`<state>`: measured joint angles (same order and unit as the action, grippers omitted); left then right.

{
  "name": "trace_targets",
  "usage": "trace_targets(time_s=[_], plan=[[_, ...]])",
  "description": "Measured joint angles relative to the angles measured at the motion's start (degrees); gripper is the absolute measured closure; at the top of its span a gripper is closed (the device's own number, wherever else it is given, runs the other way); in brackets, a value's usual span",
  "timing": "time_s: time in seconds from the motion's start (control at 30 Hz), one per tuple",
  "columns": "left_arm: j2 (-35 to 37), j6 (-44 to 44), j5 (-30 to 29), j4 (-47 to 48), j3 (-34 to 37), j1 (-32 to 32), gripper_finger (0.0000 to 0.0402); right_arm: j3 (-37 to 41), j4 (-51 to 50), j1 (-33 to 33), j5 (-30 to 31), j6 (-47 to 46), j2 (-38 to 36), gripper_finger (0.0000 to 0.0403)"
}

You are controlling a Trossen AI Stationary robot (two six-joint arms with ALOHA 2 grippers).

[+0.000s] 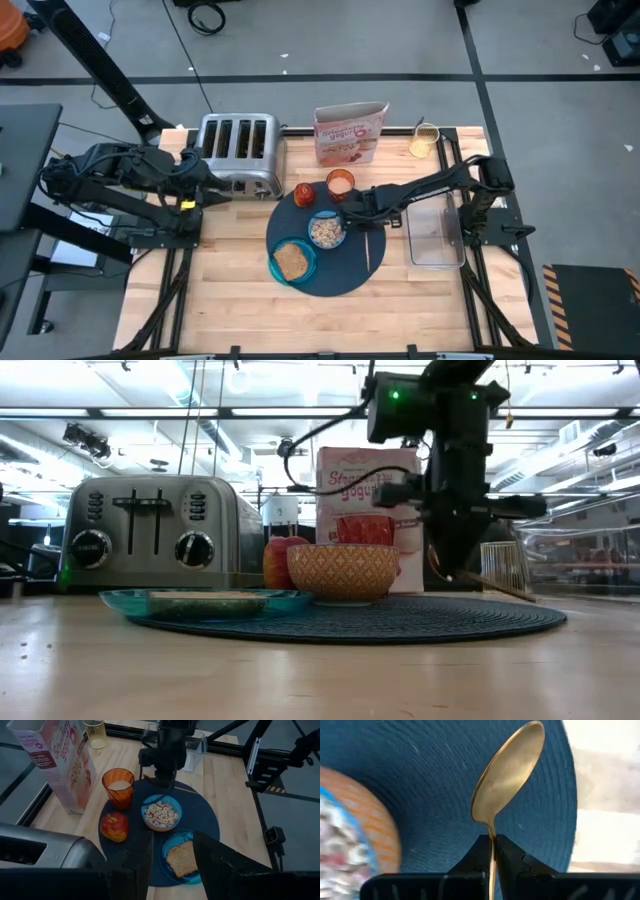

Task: Arrange a breakfast setting
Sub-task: Put the gold spoon on the blue table mat to the right of the blue bowl

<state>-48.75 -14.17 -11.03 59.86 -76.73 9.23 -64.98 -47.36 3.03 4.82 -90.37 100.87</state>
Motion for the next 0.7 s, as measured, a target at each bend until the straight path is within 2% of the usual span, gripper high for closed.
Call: trace_targets(time_s=[0.7], plan=[[0.0,-0.02,-0.02,0.02,0.0,-0.02,0.0255,-0.03,1.42,-0.24,-1.05,2.04,4.98,0.0387]])
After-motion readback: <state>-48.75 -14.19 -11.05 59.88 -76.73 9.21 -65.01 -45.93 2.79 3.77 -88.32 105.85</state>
